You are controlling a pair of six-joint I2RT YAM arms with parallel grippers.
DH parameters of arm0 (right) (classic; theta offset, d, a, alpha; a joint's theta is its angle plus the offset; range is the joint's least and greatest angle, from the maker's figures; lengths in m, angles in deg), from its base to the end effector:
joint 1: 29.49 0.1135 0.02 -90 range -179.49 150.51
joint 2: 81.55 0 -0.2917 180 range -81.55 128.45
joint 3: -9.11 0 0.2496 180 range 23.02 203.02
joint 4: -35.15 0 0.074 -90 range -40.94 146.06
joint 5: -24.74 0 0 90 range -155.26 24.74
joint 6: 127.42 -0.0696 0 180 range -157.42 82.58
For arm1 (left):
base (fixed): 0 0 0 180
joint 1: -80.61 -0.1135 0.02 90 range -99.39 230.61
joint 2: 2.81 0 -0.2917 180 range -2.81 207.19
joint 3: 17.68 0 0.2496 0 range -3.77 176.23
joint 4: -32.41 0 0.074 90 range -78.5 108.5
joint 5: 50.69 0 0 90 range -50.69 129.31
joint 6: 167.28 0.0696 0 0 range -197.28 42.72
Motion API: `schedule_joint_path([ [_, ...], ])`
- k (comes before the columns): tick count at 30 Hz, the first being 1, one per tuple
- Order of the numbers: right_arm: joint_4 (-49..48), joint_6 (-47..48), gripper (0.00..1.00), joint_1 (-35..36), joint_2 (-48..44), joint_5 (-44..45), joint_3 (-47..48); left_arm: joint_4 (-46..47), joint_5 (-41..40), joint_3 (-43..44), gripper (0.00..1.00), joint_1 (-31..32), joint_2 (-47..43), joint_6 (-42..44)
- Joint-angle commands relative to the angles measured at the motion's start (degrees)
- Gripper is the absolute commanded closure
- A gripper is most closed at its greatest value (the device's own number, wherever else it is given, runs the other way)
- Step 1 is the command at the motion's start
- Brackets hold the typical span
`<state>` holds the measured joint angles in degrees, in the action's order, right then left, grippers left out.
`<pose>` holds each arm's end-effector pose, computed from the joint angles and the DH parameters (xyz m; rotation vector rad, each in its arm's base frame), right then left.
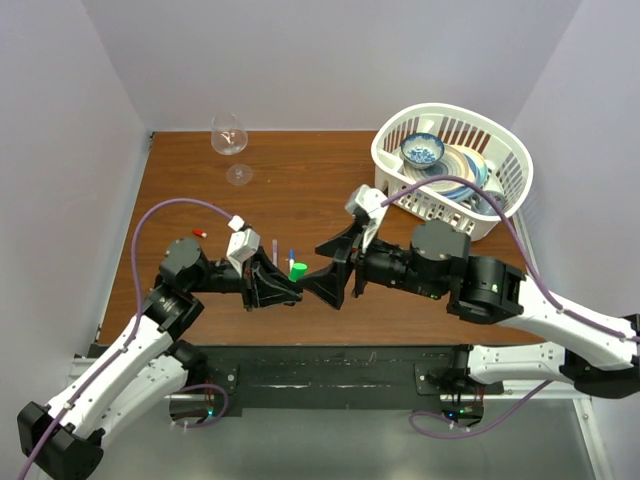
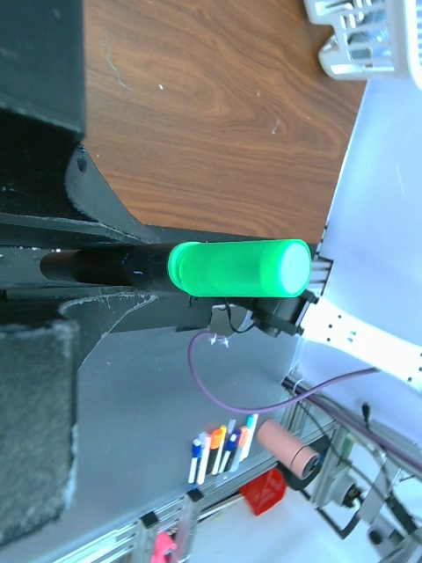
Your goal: Insert the pens into the pen caps
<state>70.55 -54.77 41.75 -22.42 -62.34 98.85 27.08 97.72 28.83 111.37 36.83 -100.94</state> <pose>0.0767 0.2149 0.4790 -0.7700 1.6070 1.1117 0.1017 -0.1295 0.3324 0.9779 1.4821 -1.4888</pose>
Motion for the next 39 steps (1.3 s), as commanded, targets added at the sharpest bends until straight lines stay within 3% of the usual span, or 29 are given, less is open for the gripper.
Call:
schedule_joint_path([
  [1,8.4,5.9,0.25,0.1,4.5,-2.7,6.2,1.4,5.0,1.1,1.00,-0.2,-1.1,2.5],
  [5,10.7,8.4,0.34,-0.5,6.3,-6.3,9.0,1.8,6.3,0.7,1.00,-0.2,-1.4,2.4],
  [18,11.1,8.6,0.48,-3.2,11.4,-11.9,10.2,2.1,7.6,0.8,1.00,-0.2,-0.8,2.5],
  [21,10.6,7.9,0.61,-3.3,11.3,-12.0,9.0,2.1,7.1,0.8,1.00,-0.2,-0.9,2.5],
  [22,10.3,7.6,0.73,-3.3,11.1,-12.2,7.8,2.0,7.0,0.9,1.00,-0.2,-0.9,2.5],
  [24,9.5,6.4,0.85,-3.3,10.7,-13.6,6.4,2.0,5.8,0.9,1.00,-0.2,-0.8,2.6],
  [25,9.1,5.9,0.98,-3.3,10.6,-14.4,4.3,2.1,5.1,1.0,1.00,-0.2,-0.7,2.6],
  [26,8.7,4.9,1.00,-3.3,10.4,-15.6,3.0,2.5,3.7,0.8,1.00,-0.2,-0.6,2.6],
  [32,8.0,1.4,1.00,-3.2,10.0,-20.1,-6.7,2.4,-1.4,2.6,1.00,-0.2,1.1,6.9],
  [39,5.1,-1.2,1.00,-3.3,11.4,-25.6,-12.1,1.3,-0.8,7.2,1.00,-0.3,8.2,11.4],
])
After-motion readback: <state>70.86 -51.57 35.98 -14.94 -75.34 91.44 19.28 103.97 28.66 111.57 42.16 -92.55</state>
